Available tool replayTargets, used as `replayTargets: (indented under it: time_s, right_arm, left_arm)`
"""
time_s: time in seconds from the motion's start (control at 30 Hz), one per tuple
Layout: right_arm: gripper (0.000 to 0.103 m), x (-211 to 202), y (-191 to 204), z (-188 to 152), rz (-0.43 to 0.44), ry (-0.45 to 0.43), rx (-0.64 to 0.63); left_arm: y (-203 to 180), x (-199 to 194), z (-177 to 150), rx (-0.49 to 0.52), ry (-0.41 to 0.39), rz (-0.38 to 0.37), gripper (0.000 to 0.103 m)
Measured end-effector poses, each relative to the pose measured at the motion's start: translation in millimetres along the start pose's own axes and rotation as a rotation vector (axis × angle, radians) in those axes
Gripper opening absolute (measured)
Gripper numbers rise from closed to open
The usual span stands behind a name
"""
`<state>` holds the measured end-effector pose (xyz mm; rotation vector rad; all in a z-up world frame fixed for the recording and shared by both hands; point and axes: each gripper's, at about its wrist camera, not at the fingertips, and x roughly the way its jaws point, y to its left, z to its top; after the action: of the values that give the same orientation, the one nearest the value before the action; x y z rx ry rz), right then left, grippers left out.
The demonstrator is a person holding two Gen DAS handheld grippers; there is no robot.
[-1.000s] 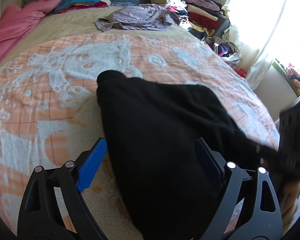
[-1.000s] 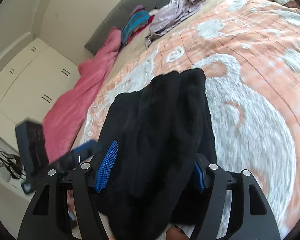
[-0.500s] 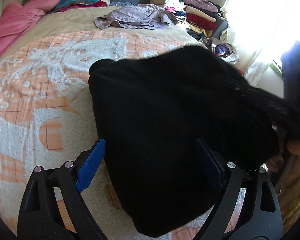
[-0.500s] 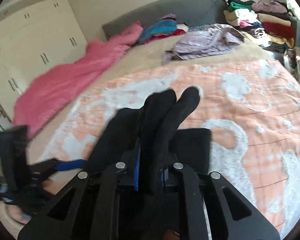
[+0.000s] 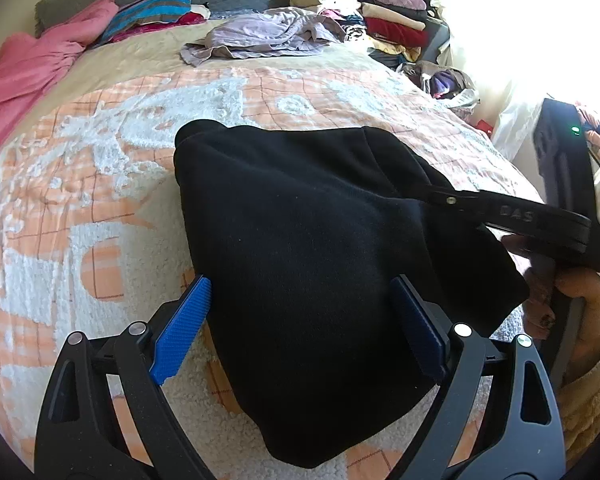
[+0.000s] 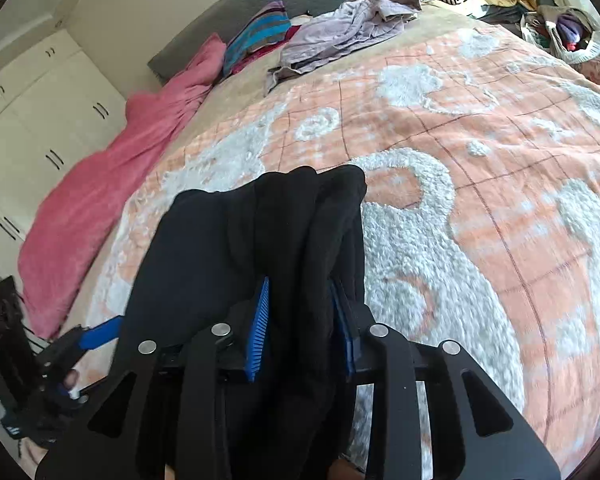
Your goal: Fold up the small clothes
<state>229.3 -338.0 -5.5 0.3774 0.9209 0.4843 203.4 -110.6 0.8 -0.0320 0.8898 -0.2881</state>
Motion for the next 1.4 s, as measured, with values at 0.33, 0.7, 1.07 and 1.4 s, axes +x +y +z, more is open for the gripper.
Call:
replayTargets:
  time_s: [0.33, 0.7, 1.07, 1.4]
  right_arm:
    - [0.06, -41, 16, -30, 0.054, -0.009, -0.017]
    - [0.019, -44, 17, -53, 0.048, 0.03, -0.03]
    - [0.027, -43, 27, -68, -0.128, -0.004, -0.101]
    - [0.07, -63, 55, -82, -0.272, -0.112, -0.186]
  left_arm:
    - [3, -6, -3, -0.025, 0.002, -0.029, 0.082]
    - [12, -25, -12, -0.078, -0.041, -0.074, 0.056]
    - [7, -27, -25, -0.054, -0.02, -0.08, 0.06]
    - [12, -34, -32, -0.069, -0.018, -0.091, 0.067]
